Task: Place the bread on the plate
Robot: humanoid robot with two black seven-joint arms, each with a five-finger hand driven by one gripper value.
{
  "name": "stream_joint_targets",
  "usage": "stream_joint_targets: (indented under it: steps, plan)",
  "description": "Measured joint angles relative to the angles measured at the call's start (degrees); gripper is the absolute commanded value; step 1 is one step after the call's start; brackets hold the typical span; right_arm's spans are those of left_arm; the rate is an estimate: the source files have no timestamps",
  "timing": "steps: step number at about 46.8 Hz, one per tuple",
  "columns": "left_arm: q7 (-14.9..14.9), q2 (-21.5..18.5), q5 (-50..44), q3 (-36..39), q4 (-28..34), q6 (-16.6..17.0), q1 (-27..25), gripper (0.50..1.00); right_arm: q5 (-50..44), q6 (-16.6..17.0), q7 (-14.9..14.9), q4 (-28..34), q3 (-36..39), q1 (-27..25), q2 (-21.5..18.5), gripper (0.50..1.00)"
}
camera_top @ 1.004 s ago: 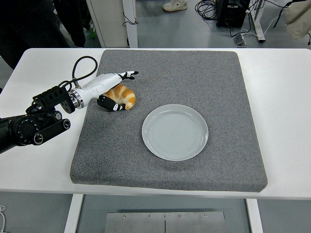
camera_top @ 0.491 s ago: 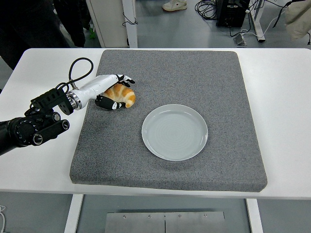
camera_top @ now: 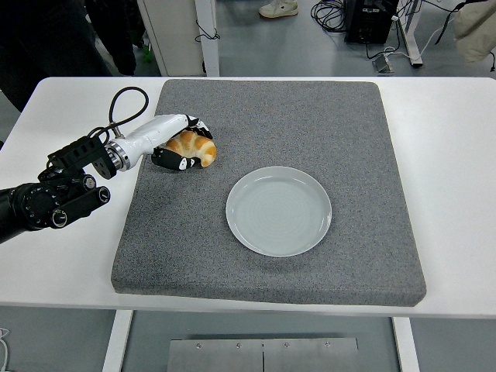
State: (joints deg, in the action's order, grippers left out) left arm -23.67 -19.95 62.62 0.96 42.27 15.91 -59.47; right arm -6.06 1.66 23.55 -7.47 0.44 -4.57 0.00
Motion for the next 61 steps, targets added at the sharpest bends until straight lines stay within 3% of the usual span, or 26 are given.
stream_joint_targets:
  steps: [11, 34, 39, 48, 61]
  plan:
    - [-0.2, -0.6, 0.0, 0.0, 0.0, 0.0, -2.8, 0.5, 0.0, 0.0, 0.0, 0.0, 0.0, 0.0, 0.0, 1.0]
    - [0.1, -6.5, -0.3, 0.0, 0.0, -1.1, -15.2, 0.5, 0.0, 0.0, 0.0, 0.0, 0.0, 0.0, 0.0, 1.0]
    - [0.1, -6.6, -0.3, 0.0, 0.1, -2.9, -17.7, 0.5, 0.0, 0.0, 0.0, 0.0, 0.0, 0.0, 0.0, 1.0]
    - [0.1, -4.9, -0.2, 0.0, 0.1, -4.5, -20.3, 0.5, 0.0, 0.0, 0.0, 0.0, 0.0, 0.0, 0.0, 1.0]
    - [-0.4, 3.0, 0.1, 0.0, 0.6, -4.3, -21.8, 0.5, 0.0, 0.0, 0.0, 0.0, 0.0, -0.1, 0.0, 1.0]
